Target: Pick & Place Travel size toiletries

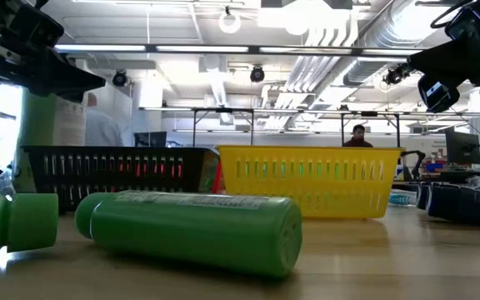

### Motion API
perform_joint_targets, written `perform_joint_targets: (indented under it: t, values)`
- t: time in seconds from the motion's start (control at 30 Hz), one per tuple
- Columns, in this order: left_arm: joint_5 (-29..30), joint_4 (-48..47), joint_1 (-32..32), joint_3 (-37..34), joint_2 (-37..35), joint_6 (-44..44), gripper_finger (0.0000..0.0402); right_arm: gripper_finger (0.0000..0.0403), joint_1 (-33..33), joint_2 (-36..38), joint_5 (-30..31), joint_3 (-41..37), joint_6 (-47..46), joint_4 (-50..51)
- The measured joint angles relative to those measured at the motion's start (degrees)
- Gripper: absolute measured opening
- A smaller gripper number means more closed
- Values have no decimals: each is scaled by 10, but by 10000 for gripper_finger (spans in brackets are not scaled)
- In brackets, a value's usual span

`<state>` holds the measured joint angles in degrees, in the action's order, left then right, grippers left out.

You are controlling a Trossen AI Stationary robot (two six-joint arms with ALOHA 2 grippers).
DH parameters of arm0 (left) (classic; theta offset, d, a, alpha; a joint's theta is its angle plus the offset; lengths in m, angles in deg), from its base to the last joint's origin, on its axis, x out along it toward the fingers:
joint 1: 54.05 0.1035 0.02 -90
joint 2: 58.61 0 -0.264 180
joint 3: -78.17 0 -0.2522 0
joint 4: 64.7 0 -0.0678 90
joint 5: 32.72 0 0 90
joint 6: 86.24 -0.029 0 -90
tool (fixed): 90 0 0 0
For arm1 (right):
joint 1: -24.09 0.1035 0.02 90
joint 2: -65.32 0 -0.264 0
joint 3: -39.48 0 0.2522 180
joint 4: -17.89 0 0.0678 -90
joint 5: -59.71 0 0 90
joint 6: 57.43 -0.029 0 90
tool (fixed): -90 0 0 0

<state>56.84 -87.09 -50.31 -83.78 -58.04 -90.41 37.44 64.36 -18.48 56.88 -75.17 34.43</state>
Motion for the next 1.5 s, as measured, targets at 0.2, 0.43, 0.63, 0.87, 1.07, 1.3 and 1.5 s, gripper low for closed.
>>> perform_joint_targets:
  t: [0.2,0.43,0.63,0.87,1.07,1.3,1.5]
  values:
    - [0,0,0,0,0,0,12,4,0,0,0,0,0,0]
    - [0,0,0,0,0,0,12,4,0,0,0,0,0,0]
    - [0,0,0,0,0,0,12,4,0,0,0,0,0,0]
    - [0,0,0,0,0,0,12,4,0,0,0,0,0,0]
    - [0,1,0,0,0,0,12,4,0,0,0,0,0,0]
    - [1,17,0,-2,0,0,12,4,0,0,0,0,0,0]
    - [1,19,0,-2,0,0,12,4,0,0,0,0,0,0]
